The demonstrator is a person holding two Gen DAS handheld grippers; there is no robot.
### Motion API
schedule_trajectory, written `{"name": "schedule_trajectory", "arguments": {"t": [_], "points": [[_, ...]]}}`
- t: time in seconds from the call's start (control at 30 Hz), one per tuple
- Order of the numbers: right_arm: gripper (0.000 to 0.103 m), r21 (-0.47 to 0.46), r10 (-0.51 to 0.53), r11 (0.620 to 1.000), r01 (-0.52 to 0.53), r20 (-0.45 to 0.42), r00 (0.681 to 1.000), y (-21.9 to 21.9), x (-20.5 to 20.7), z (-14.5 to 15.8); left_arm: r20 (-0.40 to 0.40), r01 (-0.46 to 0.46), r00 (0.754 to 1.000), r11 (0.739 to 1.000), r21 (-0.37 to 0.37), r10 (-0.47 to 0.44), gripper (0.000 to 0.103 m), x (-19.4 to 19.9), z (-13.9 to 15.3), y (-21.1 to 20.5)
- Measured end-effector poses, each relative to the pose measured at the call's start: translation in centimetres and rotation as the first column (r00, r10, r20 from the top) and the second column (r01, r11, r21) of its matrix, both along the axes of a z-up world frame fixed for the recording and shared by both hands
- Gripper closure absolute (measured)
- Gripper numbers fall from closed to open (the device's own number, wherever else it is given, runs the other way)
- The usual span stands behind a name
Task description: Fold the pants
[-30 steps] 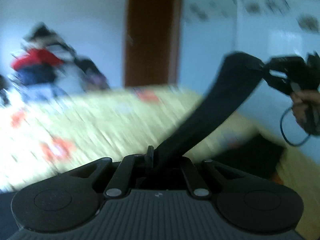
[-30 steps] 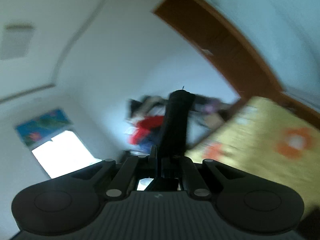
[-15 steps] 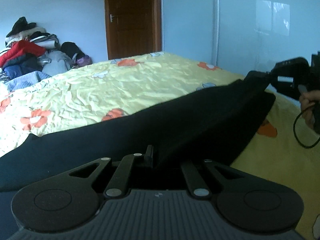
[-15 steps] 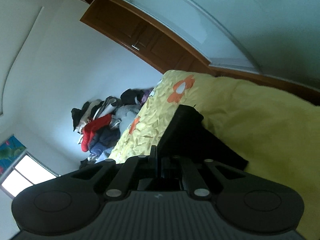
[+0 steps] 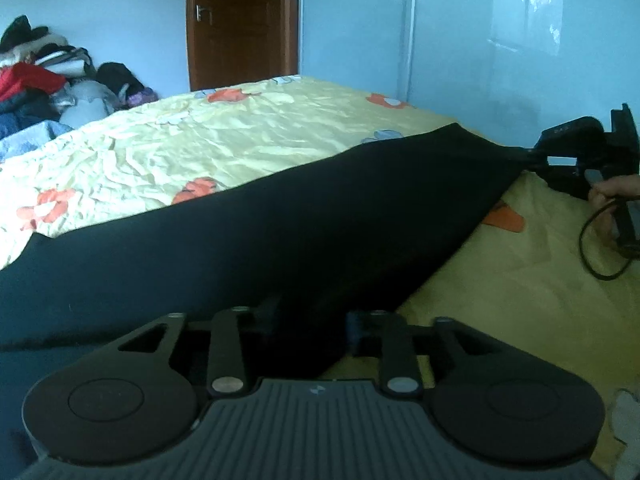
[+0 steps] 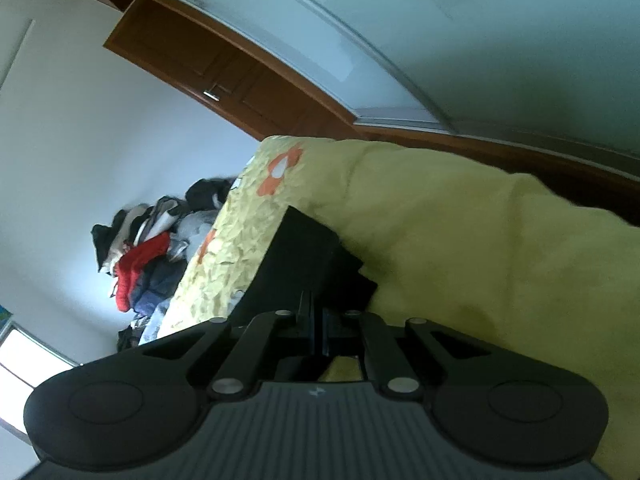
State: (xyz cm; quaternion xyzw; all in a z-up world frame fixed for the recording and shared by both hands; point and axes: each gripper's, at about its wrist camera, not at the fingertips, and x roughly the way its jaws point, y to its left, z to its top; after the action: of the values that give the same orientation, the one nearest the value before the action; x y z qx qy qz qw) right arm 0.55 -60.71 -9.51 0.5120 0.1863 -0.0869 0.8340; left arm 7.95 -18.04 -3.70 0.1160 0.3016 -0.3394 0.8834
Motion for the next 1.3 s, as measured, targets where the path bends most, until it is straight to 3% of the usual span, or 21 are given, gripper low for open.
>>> {"name": "schedule_trajectory", "arguments": {"t": [0.1,0.17,0.23,0.3,0.37,0.43,0.5,0.6,0.67,0.7,0.77,0.83,0.87,0.93,0.97,1.03,1.1,1.2,1.23,1.3], "points": [[0.096,-0.056,-0.077,0.996,0.076,-0.016,0.997,0.2,-1.2,0.9,-0.047,0.028,0.998,0.999,-0.016,-0.029,0.044,-0.6,0.5,0.9],[0.087,-0.168,-0.160,0.974,0.155,-0.017,0.987,1.0,-1.7,2.4,-0.084,0.051,0.995,0.998,-0.035,-0.053,0.035,-1.1,1.1,1.7],[0.087,-0.282,-0.192,0.941,0.189,0.017,0.981,2.4,-1.6,4.2,-0.096,0.056,0.993,0.996,-0.072,-0.063,0.033,-1.5,1.9,3.0],[0.087,-0.333,-0.090,0.937,0.104,0.058,0.994,4.1,-0.3,5.8,-0.078,0.009,0.997,0.995,-0.099,-0.017,0.029,-1.7,2.7,4.9],[0.077,-0.368,0.065,0.929,-0.045,0.043,0.997,6.2,1.8,6.9,-0.037,-0.090,0.996,0.991,-0.099,0.087,0.026,-1.5,3.2,7.1],[0.068,-0.413,0.244,0.886,-0.213,0.024,0.969,9.3,4.0,7.8,0.000,-0.218,0.976,0.972,-0.082,0.219,0.025,-0.9,3.5,9.6],[0.062,-0.479,0.395,0.804,-0.351,-0.010,0.919,13.0,5.7,8.4,-0.001,-0.373,0.928,0.926,-0.051,0.373,0.025,0.5,3.4,12.4],[0.056,-0.578,0.564,0.630,-0.518,-0.119,0.817,19.2,8.0,8.7,-0.041,-0.509,0.860,0.861,0.010,0.509,0.025,2.4,2.6,16.0],[0.041,-0.630,0.639,0.501,-0.594,-0.194,0.745,23.0,8.9,8.6,-0.068,-0.578,0.810,0.812,0.078,0.583,0.024,3.0,1.5,18.0],[0.037,-0.643,0.666,0.444,-0.624,-0.230,0.710,24.5,9.0,8.4,-0.070,-0.591,0.799,0.801,0.095,0.597,0.023,2.9,1.1,19.0],[0.031,-0.659,0.693,0.336,-0.673,-0.312,0.650,26.9,8.8,7.6,-0.056,-0.585,0.805,0.806,0.092,0.591,0.022,1.8,0.8,20.3],[0.030,-0.664,0.669,0.247,-0.706,-0.410,0.620,28.3,8.9,6.3,-0.022,-0.574,0.814,0.810,0.120,0.580,0.021,0.8,0.9,20.6],[0.025,-0.681,0.661,0.226,-0.696,-0.417,0.623,28.2,8.7,6.0,-0.008,-0.570,0.817,0.810,0.137,0.577,0.021,0.3,1.0,20.6],[0.023,-0.679,0.650,0.246,-0.692,-0.414,0.637,27.5,8.0,6.0,0.019,-0.574,0.814,0.801,0.171,0.580,0.022,-0.2,1.5,20.0],[0.023,-0.677,0.645,0.281,-0.680,-0.392,0.656,26.7,7.3,6.3,0.038,-0.578,0.813,0.797,0.175,0.581,0.026,-0.4,1.7,19.5],[0.023,-0.642,0.643,0.418,-0.643,-0.292,0.708,24.0,6.9,7.0,0.091,-0.570,0.821,0.809,0.140,0.563,0.025,-0.9,2.5,18.8],[0.021,-0.564,0.588,0.598,-0.569,-0.173,0.790,19.9,5.5,7.3,0.133,-0.562,0.824,0.823,0.078,0.551,0.022,-1.3,3.2,17.7],[0.015,-0.419,0.376,0.833,-0.361,-0.051,0.925,13.1,2.5,7.3,0.139,-0.527,0.843,0.850,0.012,0.520,0.015,-0.8,3.5,15.5],[0.015,-0.355,0.304,0.887,-0.295,-0.031,0.952,11.0,1.5,6.8,0.134,-0.507,0.854,0.862,-0.003,0.503,0.015,-0.5,3.5,14.5],[0.013,-0.213,0.199,0.957,-0.196,-0.004,0.980,7.5,-0.3,5.5,0.149,-0.466,0.872,0.884,-0.039,0.467,0.015,-0.6,3.3,12.8]]}}
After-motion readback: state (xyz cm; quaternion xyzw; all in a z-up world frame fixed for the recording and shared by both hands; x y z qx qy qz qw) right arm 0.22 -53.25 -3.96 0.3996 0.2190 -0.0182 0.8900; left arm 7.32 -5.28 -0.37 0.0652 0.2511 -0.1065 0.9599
